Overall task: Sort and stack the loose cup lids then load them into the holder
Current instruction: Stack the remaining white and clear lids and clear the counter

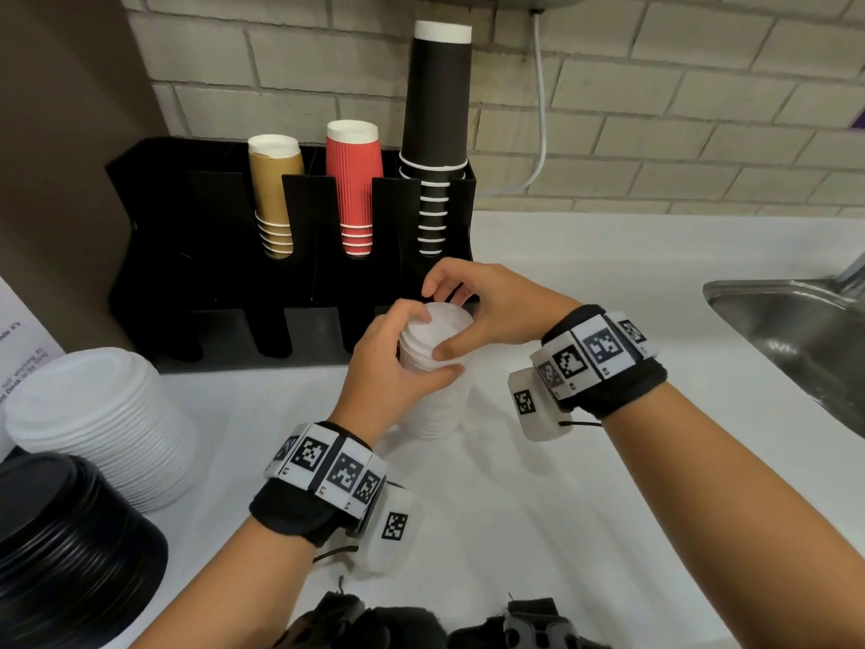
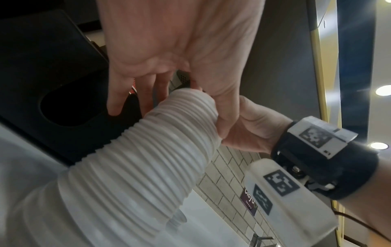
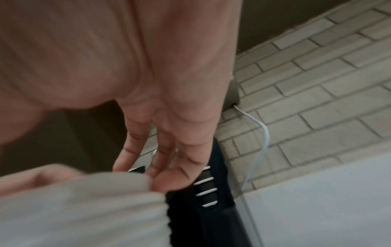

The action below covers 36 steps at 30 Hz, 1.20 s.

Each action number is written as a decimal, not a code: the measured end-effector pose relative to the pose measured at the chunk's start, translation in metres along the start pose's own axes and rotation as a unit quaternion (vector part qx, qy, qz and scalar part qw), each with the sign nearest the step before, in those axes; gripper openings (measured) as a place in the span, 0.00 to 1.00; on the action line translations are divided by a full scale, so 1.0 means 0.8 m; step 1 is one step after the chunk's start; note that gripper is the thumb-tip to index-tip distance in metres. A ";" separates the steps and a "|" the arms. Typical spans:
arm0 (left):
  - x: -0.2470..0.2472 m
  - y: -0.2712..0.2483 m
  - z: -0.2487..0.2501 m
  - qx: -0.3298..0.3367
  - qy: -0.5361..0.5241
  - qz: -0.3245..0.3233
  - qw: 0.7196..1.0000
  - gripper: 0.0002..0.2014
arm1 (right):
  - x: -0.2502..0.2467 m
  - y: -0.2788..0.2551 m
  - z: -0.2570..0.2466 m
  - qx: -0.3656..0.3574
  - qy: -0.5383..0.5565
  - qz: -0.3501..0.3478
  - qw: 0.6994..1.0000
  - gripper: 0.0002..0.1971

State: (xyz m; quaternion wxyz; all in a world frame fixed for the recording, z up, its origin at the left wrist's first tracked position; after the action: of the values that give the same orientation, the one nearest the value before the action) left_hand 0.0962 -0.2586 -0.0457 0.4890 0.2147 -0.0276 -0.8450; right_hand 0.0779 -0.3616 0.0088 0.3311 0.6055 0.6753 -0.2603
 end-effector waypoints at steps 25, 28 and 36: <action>-0.003 0.002 0.001 -0.039 0.005 -0.021 0.999 0.24 | -0.052 0.008 0.282 0.352 -0.292 0.006 0.889 0.28; -0.002 0.001 0.001 -0.035 0.003 -0.021 0.999 0.23 | -0.055 0.003 0.270 0.344 -0.191 0.044 0.918 0.33; -0.002 -0.001 0.001 -0.022 0.009 -0.007 1.000 0.24 | -0.098 -0.028 0.176 0.276 -0.086 0.166 0.943 0.04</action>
State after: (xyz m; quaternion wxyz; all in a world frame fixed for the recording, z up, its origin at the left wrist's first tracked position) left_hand 0.0960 -0.2574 -0.0444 0.4877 0.2122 -0.0034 -0.8468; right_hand 0.0776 -0.5212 -0.0237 0.2462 0.7522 0.4360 -0.4284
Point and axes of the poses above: each hand's wrist, its own y-axis towards the middle knuckle, its own x-axis out of the palm, z = x × y, the point moved 10 cm from there along y, towards the middle knuckle, and after that the axes turned 4 degrees about -x, right-handed, at the moved point
